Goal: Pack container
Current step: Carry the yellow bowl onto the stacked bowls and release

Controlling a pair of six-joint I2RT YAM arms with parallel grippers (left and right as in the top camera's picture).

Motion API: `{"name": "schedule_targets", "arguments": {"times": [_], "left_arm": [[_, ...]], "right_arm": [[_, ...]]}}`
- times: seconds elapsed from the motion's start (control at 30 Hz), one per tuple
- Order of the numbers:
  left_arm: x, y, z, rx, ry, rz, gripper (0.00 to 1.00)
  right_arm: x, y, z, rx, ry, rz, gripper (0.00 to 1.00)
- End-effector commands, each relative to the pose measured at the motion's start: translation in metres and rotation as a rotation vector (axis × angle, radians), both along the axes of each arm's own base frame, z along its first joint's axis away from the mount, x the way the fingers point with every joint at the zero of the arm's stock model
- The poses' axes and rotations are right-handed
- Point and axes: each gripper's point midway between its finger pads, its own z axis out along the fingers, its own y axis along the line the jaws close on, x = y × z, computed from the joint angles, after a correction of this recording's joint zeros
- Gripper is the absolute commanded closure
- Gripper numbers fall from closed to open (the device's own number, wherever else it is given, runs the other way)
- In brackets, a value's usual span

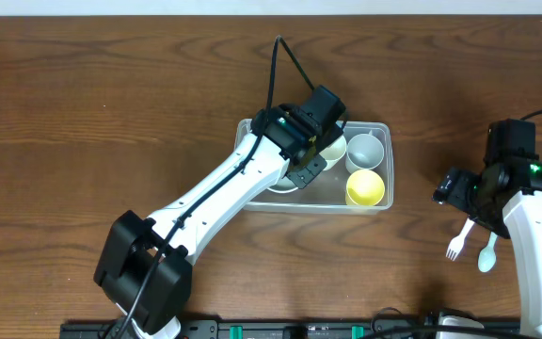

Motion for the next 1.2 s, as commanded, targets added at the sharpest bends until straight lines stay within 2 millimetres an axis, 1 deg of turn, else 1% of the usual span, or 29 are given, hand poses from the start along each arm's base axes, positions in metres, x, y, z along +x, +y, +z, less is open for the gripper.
{"name": "schedule_targets", "arguments": {"times": [0.0, 0.2, 0.23, 0.27, 0.73, 0.83, 0.9, 1.03, 1.07, 1.1, 1.13, 1.17], "left_arm": [[-0.002, 0.001, -0.001, 0.002, 0.012, -0.016, 0.94], [-0.002, 0.001, -0.001, 0.003, 0.013, -0.016, 0.92], [-0.002, 0.001, -0.001, 0.003, 0.013, -0.016, 0.86], [-0.002, 0.001, -0.001, 0.004, 0.014, -0.016, 0.83], [-0.004, 0.002, -0.001, 0.008, 0.018, -0.015, 0.83], [-0.004, 0.006, 0.004, -0.003, 0.018, 0.023, 0.83], [-0.002, 0.011, 0.012, -0.020, 0.007, 0.053, 0.83], [0.007, 0.034, 0.045, -0.075, -0.051, 0.150, 0.83], [0.010, 0.045, 0.057, -0.095, -0.070, 0.185, 0.83], [0.013, 0.058, 0.071, -0.119, -0.096, 0.230, 0.78], [0.016, 0.073, 0.083, -0.139, -0.119, 0.276, 0.76], [0.019, 0.087, 0.094, -0.156, -0.139, 0.320, 0.69]], "right_arm": [[-0.001, -0.001, 0.000, 0.002, 0.002, 0.005, 0.03], [-0.001, -0.001, 0.000, 0.003, 0.003, 0.005, 0.03], [-0.001, -0.001, 0.000, 0.002, 0.004, 0.005, 0.03], [-0.002, -0.001, 0.000, 0.002, 0.004, 0.005, 0.03], [-0.002, -0.001, 0.000, 0.003, 0.006, 0.005, 0.03], [-0.002, -0.001, 0.000, 0.003, 0.007, 0.005, 0.03], [-0.002, -0.001, 0.000, 0.003, 0.006, 0.005, 0.02], [0.002, -0.002, 0.002, -0.001, -0.009, 0.004, 0.01], [0.003, -0.003, 0.005, -0.006, -0.015, 0.003, 0.01], [0.005, -0.005, 0.011, -0.020, -0.022, 0.000, 0.01], [0.006, -0.009, 0.018, -0.038, -0.026, -0.014, 0.01], [0.007, -0.012, 0.026, -0.054, -0.033, -0.031, 0.01]]}}
